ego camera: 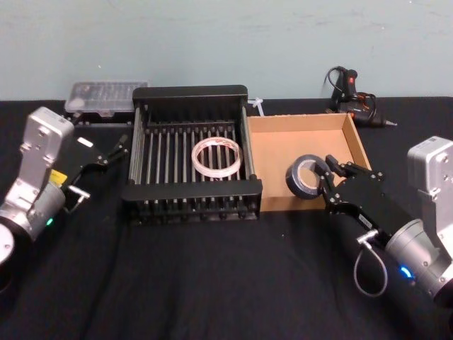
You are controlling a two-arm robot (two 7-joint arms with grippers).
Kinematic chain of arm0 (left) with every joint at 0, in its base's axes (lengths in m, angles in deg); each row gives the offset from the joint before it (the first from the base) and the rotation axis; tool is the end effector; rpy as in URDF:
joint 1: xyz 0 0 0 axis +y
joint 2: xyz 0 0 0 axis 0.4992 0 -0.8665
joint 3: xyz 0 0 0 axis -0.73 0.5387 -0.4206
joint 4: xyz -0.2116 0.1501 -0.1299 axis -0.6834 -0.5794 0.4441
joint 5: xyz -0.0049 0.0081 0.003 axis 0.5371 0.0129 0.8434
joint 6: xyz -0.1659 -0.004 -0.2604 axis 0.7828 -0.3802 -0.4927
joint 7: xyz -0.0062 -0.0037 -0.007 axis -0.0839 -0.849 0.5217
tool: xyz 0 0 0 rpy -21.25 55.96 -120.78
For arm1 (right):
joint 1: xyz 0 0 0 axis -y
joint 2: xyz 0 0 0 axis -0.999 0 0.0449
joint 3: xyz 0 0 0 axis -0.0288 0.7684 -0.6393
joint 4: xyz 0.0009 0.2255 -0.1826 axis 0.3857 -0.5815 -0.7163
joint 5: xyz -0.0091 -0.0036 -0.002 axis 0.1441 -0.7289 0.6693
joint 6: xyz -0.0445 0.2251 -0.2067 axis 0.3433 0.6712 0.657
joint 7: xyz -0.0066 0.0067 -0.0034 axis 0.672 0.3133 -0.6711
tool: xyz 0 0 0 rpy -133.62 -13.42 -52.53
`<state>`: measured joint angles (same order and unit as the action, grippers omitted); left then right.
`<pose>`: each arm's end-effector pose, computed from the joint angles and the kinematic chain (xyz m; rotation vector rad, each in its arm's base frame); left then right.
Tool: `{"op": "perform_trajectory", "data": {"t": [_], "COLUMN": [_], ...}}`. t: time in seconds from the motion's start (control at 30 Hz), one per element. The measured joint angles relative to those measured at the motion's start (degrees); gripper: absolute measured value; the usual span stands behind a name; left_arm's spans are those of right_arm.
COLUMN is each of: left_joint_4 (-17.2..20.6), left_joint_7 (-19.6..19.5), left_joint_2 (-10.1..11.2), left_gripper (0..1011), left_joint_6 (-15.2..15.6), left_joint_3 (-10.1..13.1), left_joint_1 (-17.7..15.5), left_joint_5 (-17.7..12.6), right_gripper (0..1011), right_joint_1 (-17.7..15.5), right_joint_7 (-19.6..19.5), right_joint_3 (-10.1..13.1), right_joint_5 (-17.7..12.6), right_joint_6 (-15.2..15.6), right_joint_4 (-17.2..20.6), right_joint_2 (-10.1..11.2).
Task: Pick up the white tape and place it into the black box , Pick up the silver tape and place it into the brown box.
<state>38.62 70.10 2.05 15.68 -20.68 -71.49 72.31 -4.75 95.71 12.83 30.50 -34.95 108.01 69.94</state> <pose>0.3582 0.0825 -0.3021 0.3044 -0.2850 1.2479 0.2839 -0.0182 -0.2871 -0.0805 -0.0439 -1.0511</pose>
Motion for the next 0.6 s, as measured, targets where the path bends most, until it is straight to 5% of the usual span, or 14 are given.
{"op": "perform_trajectory", "data": {"t": [0.6], "left_joint_4": [0.0], "left_joint_7": [0.0], "left_joint_2": [0.0], "left_gripper": [1001], "left_joint_6": [0.0], "left_joint_3": [0.0], "left_joint_1": [0.0], "left_joint_5": [0.0], "right_gripper": [146], "right_joint_1": [3.2], "right_joint_7": [-3.4], "right_joint_3": [3.2], "right_joint_5": [1.0], "right_joint_6": [1.3], "right_joint_4": [-4.2], "right_joint_2": [-2.8]}}
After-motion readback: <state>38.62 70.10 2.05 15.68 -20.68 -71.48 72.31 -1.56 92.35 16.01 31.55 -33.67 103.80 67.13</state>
